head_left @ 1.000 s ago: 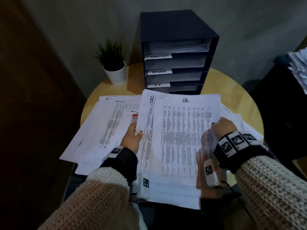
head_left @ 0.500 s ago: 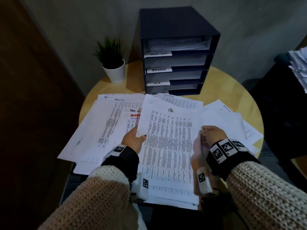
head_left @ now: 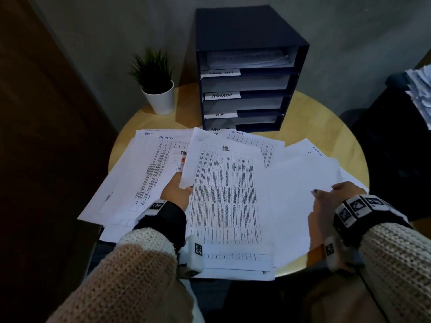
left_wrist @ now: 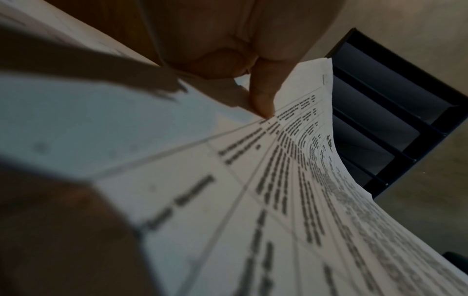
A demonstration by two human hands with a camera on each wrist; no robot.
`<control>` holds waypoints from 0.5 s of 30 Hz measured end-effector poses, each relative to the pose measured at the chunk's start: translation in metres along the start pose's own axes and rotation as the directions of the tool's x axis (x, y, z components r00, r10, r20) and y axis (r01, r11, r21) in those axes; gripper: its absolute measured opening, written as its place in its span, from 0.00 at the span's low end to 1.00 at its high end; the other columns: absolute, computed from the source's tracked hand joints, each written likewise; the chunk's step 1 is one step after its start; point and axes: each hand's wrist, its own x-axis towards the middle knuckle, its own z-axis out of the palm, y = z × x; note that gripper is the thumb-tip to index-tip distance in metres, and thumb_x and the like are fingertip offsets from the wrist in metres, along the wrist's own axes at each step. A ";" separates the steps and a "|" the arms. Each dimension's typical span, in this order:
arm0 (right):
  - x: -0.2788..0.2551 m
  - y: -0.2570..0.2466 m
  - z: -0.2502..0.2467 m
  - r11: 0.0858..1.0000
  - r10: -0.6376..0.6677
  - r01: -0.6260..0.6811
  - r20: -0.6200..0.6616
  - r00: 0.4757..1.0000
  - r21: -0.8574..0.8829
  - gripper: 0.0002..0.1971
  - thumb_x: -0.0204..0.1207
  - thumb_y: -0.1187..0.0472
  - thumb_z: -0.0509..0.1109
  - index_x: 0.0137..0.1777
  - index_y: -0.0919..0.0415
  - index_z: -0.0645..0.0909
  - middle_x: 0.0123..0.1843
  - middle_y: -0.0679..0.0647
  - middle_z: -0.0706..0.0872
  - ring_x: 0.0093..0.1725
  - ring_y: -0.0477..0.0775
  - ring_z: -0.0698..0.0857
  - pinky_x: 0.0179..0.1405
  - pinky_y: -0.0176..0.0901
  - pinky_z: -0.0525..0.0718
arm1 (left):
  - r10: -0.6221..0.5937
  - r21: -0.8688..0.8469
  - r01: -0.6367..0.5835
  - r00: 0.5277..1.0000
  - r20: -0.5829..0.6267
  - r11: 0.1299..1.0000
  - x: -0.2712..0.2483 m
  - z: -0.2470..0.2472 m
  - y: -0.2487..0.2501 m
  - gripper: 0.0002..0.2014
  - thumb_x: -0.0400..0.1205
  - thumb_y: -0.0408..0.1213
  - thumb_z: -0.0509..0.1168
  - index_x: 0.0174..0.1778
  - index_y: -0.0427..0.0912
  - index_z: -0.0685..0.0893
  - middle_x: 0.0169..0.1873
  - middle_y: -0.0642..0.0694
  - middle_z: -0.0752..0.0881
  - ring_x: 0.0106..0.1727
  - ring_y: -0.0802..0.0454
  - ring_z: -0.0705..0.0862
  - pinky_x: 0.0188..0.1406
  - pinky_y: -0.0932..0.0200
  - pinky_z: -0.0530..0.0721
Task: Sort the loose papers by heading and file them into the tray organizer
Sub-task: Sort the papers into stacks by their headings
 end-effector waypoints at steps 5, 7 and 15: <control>0.000 0.003 -0.009 0.999 0.036 -0.034 0.164 0.986 -0.017 0.30 0.71 0.47 0.74 0.65 0.70 0.80 0.62 0.68 0.84 0.62 0.66 0.82 0.55 0.51 0.79 | -0.006 0.019 0.006 1.000 0.013 1.000 0.002 0.001 -0.001 0.19 0.84 0.33 0.62 0.72 0.45 0.74 0.63 0.43 0.83 0.63 0.41 0.81 0.62 0.52 0.78; -0.002 -0.002 -0.015 0.998 0.010 -0.002 0.139 0.990 -0.055 0.27 0.72 0.46 0.72 0.62 0.68 0.81 0.57 0.66 0.85 0.55 0.64 0.83 0.51 0.49 0.78 | 0.002 0.011 -0.002 1.000 -0.006 1.000 0.001 0.001 -0.001 0.18 0.84 0.31 0.61 0.71 0.44 0.75 0.61 0.42 0.83 0.60 0.42 0.81 0.57 0.55 0.77; -0.023 -0.056 -0.076 0.948 -0.261 0.302 -0.307 0.915 0.095 0.14 0.71 0.52 0.73 0.49 0.61 0.79 0.49 0.65 0.86 0.54 0.68 0.84 0.60 0.55 0.78 | -0.078 -0.080 0.066 0.984 -0.158 0.995 0.002 -0.009 0.000 0.24 0.85 0.26 0.57 0.78 0.41 0.66 0.69 0.39 0.77 0.66 0.42 0.77 0.59 0.62 0.75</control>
